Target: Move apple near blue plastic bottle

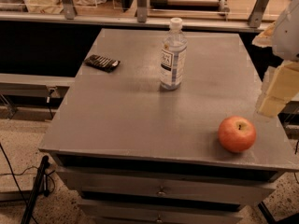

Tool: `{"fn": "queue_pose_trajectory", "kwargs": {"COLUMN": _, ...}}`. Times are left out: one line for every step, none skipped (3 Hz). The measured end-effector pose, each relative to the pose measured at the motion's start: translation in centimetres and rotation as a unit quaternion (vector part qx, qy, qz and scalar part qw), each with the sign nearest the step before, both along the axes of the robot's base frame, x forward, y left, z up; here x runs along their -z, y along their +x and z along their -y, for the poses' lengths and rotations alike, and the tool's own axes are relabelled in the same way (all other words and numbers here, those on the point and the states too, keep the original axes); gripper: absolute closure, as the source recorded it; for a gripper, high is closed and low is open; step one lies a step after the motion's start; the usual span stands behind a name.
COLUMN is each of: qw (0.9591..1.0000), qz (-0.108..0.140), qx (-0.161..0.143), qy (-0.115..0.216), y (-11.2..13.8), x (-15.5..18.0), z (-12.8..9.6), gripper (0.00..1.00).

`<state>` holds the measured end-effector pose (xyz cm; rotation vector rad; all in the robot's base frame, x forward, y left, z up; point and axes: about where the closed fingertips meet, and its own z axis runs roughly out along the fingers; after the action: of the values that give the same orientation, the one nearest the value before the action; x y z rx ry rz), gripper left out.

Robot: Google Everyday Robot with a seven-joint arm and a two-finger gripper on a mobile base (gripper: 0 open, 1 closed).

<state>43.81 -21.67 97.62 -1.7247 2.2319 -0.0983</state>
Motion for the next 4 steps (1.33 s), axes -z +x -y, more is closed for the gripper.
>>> {"fn": "queue_pose_trajectory", "kwargs": {"qw": 1.0, "qz": 0.0, "qx": 0.0, "qy": 0.0, "y": 0.0, "x": 0.0, "z": 0.0, "gripper": 0.0}}
{"fn": "queue_pose_trajectory", "kwargs": {"qw": 0.9995, "qz": -0.03, "qx": 0.005, "qy": 0.009, "y": -0.2, "x": 0.6, "z": 1.0, "gripper": 0.0}}
{"fn": "queue_pose_trajectory", "kwargs": {"qw": 0.9983, "qz": -0.054, "qx": 0.0, "qy": 0.024, "y": -0.2, "x": 3.1, "z": 1.5, "gripper": 0.0}}
{"fn": "queue_pose_trajectory", "kwargs": {"qw": 0.9984, "qz": -0.029, "qx": -0.012, "qy": 0.047, "y": -1.3, "x": 4.7, "z": 1.3, "gripper": 0.0}}
